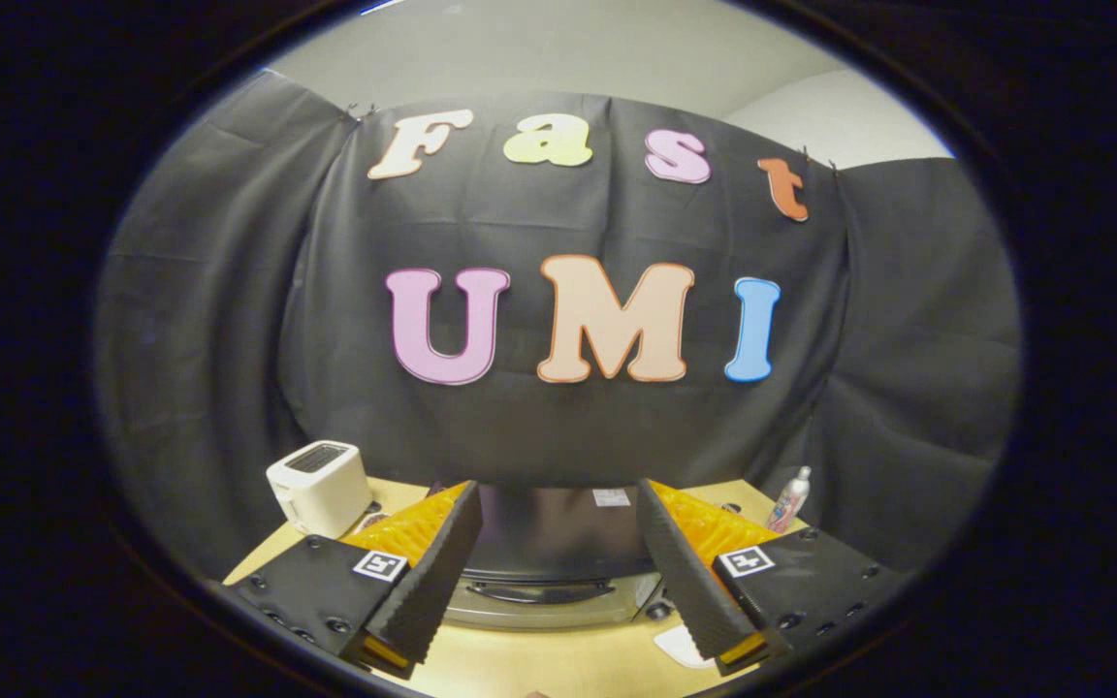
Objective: Open the toaster oven, put the food inside, and close the toaster oven door.
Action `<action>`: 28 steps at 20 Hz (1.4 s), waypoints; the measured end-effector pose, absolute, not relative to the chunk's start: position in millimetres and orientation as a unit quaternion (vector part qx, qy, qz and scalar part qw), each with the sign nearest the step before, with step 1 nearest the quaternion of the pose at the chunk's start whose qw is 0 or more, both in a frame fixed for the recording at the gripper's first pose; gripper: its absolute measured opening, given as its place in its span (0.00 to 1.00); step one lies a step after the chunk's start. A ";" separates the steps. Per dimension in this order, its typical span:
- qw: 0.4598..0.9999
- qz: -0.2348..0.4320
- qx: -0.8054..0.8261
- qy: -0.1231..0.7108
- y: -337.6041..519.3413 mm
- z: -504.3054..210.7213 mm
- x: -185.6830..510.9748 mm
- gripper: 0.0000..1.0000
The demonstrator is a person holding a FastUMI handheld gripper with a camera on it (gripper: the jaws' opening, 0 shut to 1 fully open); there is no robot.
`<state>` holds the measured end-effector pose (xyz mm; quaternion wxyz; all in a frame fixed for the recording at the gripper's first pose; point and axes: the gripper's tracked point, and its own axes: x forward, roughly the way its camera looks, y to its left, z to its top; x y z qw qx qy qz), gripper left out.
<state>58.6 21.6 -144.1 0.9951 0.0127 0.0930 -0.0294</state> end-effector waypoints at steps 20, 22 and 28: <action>0.994 -0.028 0.099 0.035 43.8 -261.0 127.2 1.00; 0.993 -0.034 0.111 0.019 40.1 -260.7 126.4 1.00; 0.992 -0.050 0.111 0.032 33.9 -287.5 128.4 1.00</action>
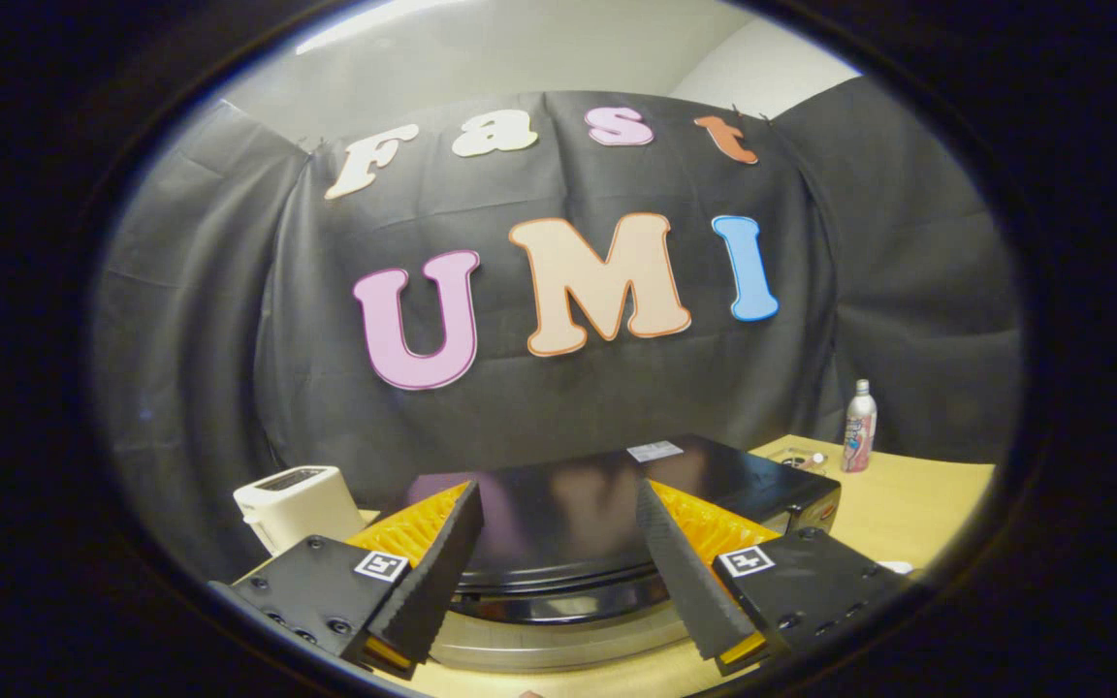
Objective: Open the toaster oven, put the food inside, and close the toaster oven door.
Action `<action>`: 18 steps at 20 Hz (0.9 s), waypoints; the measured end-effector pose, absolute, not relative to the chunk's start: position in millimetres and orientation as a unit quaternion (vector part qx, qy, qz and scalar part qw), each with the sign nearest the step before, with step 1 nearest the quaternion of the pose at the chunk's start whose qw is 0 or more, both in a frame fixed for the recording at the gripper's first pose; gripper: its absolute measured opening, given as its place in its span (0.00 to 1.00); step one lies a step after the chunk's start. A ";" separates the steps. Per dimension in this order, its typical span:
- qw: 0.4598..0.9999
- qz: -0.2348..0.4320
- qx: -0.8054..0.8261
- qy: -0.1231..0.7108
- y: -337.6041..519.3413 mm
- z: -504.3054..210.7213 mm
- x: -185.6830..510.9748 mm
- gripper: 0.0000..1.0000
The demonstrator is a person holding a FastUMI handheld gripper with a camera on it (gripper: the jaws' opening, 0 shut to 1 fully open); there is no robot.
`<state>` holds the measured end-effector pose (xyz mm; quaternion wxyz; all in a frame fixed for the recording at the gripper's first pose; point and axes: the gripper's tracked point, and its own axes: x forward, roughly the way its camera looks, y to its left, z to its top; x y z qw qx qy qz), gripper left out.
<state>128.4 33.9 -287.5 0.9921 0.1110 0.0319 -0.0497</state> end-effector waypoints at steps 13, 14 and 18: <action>0.993 -0.085 0.082 -0.025 26.4 -304.3 91.0 1.00; 0.993 -0.084 0.080 -0.019 26.5 -307.0 84.4 1.00; 0.993 -0.083 0.082 0.029 23.4 -318.2 51.4 0.99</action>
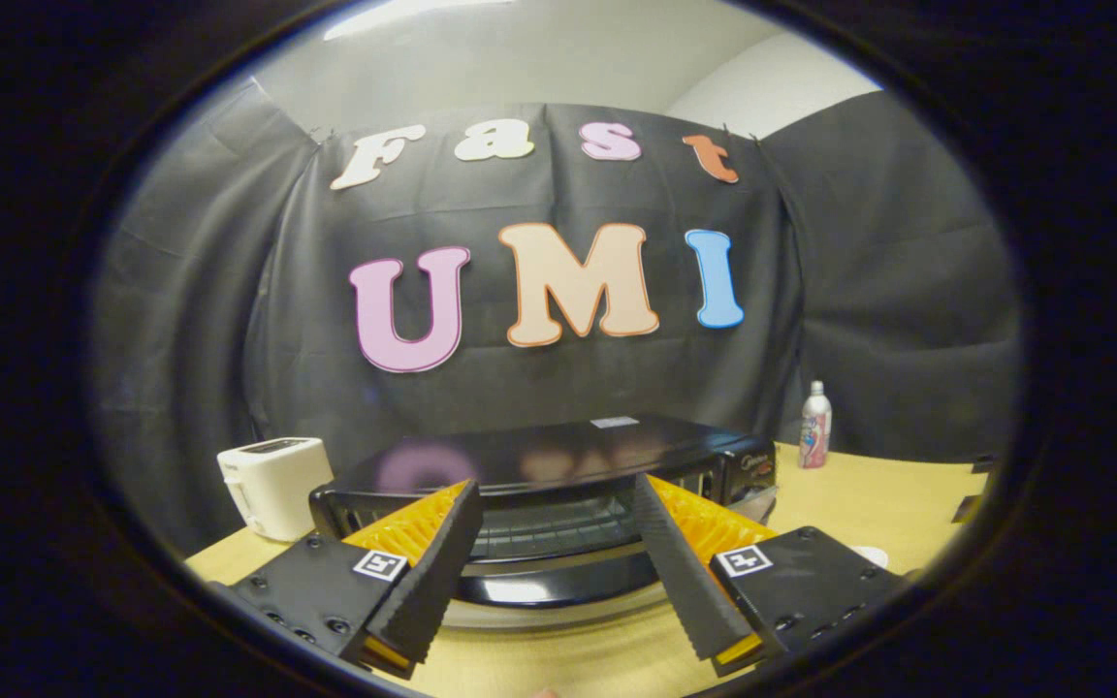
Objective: Open the toaster oven, put the food inside, and close the toaster oven door.
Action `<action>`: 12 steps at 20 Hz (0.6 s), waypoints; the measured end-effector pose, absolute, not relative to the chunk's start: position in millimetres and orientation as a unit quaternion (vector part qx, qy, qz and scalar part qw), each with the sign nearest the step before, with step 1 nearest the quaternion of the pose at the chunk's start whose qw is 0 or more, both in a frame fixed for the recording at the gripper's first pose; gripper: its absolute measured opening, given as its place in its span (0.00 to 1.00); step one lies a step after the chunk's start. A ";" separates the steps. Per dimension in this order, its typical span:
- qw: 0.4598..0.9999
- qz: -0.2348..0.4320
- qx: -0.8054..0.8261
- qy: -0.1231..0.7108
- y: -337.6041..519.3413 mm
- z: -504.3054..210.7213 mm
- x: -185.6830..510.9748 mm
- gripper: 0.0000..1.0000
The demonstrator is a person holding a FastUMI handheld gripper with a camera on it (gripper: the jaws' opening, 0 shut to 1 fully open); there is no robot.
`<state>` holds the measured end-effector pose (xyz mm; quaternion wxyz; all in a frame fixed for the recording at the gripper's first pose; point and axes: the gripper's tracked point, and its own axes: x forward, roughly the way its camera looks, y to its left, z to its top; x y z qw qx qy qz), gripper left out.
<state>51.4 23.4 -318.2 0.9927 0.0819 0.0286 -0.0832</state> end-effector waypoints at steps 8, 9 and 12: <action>0.986 -0.114 0.064 0.103 19.0 -349.9 3.4 0.99; 0.985 -0.118 0.061 0.109 18.6 -353.3 -0.9 0.99; 0.981 -0.126 0.054 0.136 18.5 -367.5 -12.3 0.99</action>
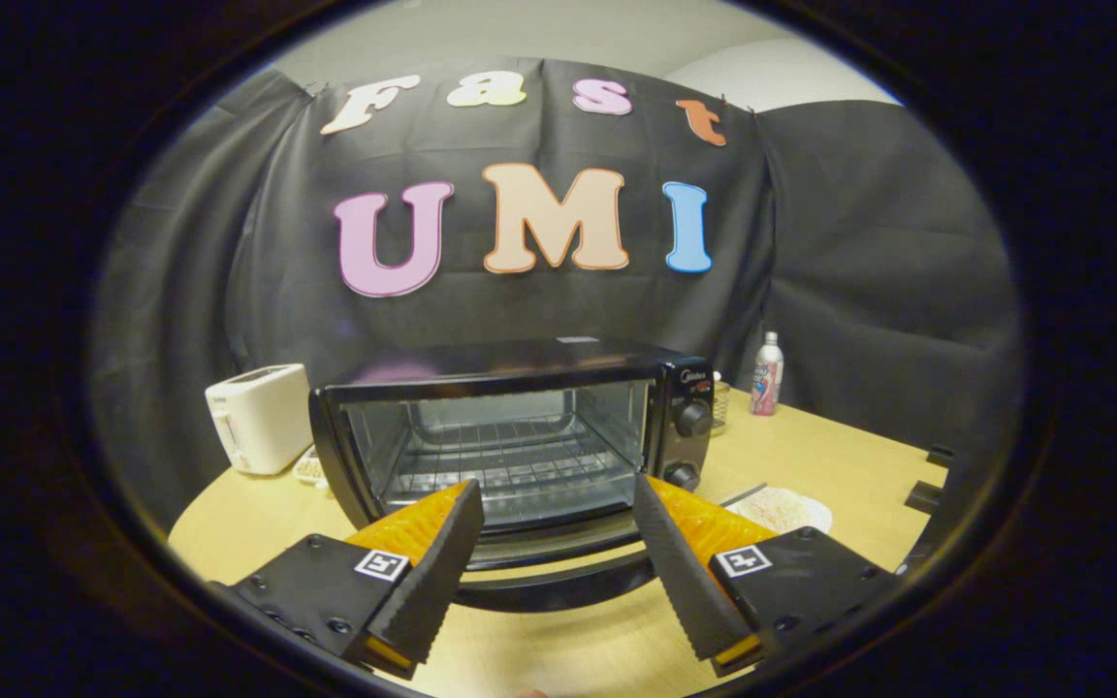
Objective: Open the toaster oven, put the food inside, and close the toaster oven door.
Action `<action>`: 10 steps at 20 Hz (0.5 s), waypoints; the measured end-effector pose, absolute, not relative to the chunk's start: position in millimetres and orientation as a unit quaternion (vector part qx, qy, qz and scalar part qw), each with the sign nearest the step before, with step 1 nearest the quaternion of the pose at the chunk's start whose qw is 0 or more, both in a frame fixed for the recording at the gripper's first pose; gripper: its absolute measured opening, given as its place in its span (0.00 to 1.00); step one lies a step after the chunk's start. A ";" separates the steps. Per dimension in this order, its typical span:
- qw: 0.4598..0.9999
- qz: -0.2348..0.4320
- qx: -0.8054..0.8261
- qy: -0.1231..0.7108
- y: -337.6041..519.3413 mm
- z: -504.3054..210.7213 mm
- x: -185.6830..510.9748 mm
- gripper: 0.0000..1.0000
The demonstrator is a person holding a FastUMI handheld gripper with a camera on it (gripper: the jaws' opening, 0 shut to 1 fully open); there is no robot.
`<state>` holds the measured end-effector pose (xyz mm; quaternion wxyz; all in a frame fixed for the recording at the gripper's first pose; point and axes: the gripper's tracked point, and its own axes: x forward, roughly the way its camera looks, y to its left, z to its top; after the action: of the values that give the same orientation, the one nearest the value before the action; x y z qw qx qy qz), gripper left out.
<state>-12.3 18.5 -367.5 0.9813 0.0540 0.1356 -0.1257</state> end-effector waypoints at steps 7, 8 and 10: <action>0.969 -0.138 0.038 0.201 18.2 -405.5 -36.0 0.99; 0.966 -0.140 0.030 0.217 18.4 -415.4 -38.8 0.99; 0.960 -0.143 0.020 0.242 19.4 -428.6 -41.9 0.98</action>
<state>-41.9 19.4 -428.6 0.9595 0.0205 0.2420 -0.1425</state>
